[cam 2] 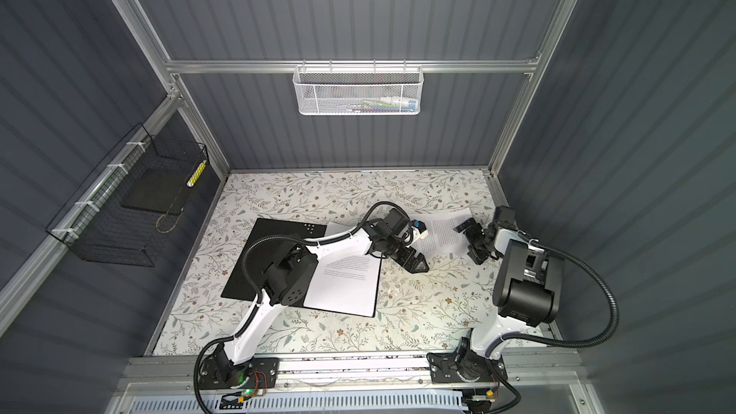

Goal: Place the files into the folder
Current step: 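Grasp the lifted sheet with the right gripper beside the left gripper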

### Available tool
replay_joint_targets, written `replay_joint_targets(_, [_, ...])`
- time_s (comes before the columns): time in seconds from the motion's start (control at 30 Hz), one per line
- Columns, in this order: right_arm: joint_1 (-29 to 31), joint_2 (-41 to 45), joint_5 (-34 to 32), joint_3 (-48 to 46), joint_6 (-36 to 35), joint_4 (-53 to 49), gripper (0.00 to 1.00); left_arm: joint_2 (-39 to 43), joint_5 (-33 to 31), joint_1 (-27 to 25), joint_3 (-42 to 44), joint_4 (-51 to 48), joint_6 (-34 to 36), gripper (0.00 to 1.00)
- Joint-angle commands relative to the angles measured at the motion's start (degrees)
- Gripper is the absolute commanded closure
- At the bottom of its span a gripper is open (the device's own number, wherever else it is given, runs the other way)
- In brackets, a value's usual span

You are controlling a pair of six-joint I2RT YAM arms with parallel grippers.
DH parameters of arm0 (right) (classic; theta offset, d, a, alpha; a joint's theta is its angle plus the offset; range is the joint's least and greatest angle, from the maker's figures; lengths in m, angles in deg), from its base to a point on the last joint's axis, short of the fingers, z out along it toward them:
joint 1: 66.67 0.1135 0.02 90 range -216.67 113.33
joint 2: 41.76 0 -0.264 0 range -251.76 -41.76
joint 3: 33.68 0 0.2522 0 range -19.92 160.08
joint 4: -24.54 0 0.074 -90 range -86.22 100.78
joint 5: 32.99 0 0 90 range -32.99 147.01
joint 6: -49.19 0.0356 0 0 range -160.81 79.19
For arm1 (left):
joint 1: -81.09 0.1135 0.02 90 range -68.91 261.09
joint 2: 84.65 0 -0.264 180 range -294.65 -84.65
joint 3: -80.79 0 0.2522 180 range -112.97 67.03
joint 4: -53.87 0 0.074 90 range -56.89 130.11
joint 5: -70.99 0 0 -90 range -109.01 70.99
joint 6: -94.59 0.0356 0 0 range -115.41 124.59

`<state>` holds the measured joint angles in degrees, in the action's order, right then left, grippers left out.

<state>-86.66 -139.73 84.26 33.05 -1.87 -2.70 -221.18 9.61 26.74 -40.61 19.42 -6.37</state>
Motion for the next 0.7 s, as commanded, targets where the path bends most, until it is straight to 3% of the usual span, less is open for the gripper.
replay_joint_targets(0.0, [1.6, -1.2, 2.9, -2.6, 2.3, -0.9, 0.01, -4.6, 0.3, -1.0, 1.0, -6.2, -0.4, 0.07])
replay_joint_targets(0.17, [5.0, 4.2, 4.3, -4.8, 5.0, 1.4, 0.01, -5.2, 0.3, -1.0, 1.0, -5.7, -1.1, 0.07])
replay_joint_targets(0.43, [6.7, 11.1, 5.8, -13.4, 15.0, 13.5, 0.01, -5.6, 0.5, -1.0, 1.4, -5.1, -2.0, 0.07])
replay_joint_targets(0.67, [6.9, 5.9, 4.4, -14.5, 17.0, 21.6, 0.01, -3.8, 1.1, -1.1, 3.7, -3.6, -2.2, 0.07])
